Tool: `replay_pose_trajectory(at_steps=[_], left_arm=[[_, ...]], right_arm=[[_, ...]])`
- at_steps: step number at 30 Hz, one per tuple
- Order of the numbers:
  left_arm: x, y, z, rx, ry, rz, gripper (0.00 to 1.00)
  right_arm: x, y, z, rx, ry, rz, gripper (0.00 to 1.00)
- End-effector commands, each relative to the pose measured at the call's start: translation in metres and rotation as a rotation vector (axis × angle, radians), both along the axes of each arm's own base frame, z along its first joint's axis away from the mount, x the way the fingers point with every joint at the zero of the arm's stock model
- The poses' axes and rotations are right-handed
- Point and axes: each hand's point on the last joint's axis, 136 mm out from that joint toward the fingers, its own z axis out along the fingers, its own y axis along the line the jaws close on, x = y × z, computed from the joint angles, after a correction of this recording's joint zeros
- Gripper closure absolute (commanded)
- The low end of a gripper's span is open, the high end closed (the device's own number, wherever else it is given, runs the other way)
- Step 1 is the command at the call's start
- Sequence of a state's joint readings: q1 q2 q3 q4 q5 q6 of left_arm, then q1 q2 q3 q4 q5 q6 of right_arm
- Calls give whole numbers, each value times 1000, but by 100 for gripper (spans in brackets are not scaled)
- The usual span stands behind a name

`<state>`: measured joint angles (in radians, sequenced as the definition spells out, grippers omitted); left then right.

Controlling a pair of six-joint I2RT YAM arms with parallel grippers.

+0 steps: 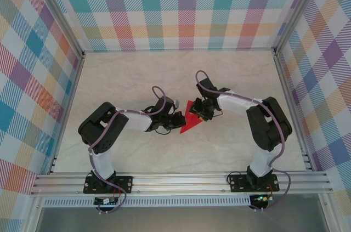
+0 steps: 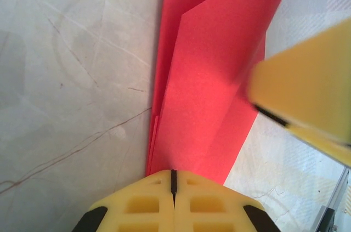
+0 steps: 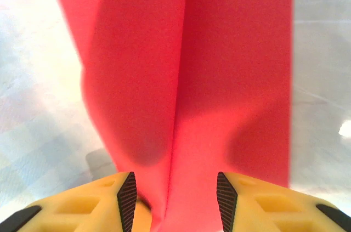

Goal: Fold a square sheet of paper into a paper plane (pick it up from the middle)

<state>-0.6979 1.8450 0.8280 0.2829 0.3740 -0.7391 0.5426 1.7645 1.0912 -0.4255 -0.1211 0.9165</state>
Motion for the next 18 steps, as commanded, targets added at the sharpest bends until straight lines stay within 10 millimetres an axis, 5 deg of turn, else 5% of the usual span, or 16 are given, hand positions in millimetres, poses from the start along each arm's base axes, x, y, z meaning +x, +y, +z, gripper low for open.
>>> replay_pose_trajectory(at_steps=[1, 11, 18], left_arm=[[-37, 41, -60, 211, 160, 15, 100], [-39, 43, -64, 214, 173, 26, 100], [-39, 43, -63, 215, 176, 24, 100]], right_arm=[[5, -8, 38, 0, -148, 57, 54], [2, 28, 27, 172, -183, 271, 80], [-2, 38, 5, 217, -133, 308, 88]])
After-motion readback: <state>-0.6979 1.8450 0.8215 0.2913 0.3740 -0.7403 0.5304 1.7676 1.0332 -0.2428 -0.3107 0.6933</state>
